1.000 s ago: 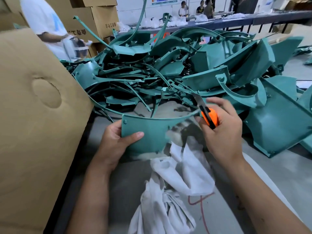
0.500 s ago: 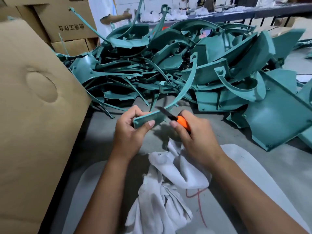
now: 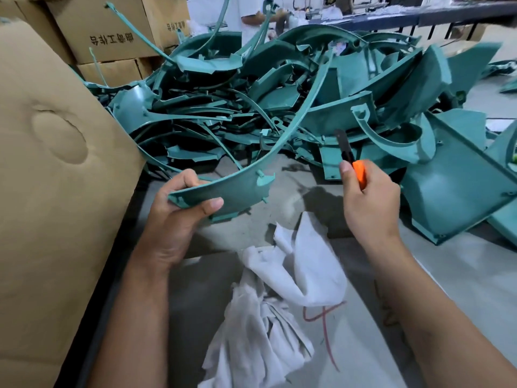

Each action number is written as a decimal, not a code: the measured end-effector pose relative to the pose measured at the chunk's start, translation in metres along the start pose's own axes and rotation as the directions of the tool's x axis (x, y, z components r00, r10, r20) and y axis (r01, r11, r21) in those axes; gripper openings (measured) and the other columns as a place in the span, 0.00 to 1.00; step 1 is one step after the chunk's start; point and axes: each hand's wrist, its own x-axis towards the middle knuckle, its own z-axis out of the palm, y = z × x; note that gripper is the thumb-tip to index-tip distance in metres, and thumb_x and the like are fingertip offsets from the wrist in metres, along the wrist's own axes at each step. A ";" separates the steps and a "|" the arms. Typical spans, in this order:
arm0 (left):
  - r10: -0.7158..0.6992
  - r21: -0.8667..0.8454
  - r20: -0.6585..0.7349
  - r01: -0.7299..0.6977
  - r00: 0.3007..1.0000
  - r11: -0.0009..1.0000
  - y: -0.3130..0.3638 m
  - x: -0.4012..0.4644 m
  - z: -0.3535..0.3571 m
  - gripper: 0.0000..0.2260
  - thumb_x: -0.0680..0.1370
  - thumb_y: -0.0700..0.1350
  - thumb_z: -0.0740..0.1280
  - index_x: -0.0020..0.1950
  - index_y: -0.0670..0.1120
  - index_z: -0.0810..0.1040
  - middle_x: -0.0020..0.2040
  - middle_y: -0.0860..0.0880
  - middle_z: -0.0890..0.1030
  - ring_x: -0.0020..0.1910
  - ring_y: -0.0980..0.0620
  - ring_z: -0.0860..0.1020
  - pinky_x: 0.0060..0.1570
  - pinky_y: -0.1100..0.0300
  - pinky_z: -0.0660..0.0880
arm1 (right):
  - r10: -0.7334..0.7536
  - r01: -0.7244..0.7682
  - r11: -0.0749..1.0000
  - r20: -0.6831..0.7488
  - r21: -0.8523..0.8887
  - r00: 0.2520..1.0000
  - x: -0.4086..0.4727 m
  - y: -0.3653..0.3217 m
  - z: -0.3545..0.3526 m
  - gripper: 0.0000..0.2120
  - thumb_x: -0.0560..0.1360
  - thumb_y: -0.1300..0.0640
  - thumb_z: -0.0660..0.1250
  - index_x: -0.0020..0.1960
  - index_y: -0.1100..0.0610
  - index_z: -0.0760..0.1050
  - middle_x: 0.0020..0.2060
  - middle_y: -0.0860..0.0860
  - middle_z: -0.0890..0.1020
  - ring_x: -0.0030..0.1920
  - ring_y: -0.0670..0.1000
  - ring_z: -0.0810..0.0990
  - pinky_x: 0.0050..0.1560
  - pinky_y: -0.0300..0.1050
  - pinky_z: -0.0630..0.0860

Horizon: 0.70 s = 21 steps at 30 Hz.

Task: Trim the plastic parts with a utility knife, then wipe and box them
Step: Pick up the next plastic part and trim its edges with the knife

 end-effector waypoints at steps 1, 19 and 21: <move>-0.003 0.041 -0.030 0.004 1.000 0.999 0.000 0.000 -0.003 0.16 0.70 0.34 0.74 0.37 0.49 0.70 0.42 0.37 0.73 0.41 0.44 0.74 0.39 0.54 0.77 | 0.005 -0.005 1.000 -0.022 0.027 1.000 0.000 -0.001 -0.001 0.22 0.86 0.47 0.61 0.35 0.51 0.61 0.28 0.48 0.66 0.28 0.45 0.65 0.29 0.37 0.61; -0.047 0.127 -0.169 0.069 0.984 0.989 0.000 -0.002 -0.012 0.13 0.57 0.31 0.66 0.27 0.49 0.70 0.31 0.49 0.78 0.29 0.54 0.74 0.28 0.67 0.70 | -0.075 0.075 0.995 0.002 -0.067 0.997 -0.002 0.004 0.000 0.21 0.86 0.46 0.60 0.36 0.49 0.61 0.26 0.47 0.67 0.27 0.47 0.67 0.29 0.42 0.59; -0.050 0.125 -0.192 0.075 0.980 0.989 -0.002 -0.002 -0.014 0.12 0.57 0.32 0.66 0.27 0.48 0.69 0.31 0.49 0.77 0.30 0.53 0.73 0.28 0.66 0.69 | -0.048 0.045 0.996 -0.036 -0.079 0.998 -0.003 0.003 0.000 0.21 0.86 0.47 0.60 0.35 0.47 0.60 0.26 0.46 0.66 0.27 0.46 0.68 0.29 0.40 0.58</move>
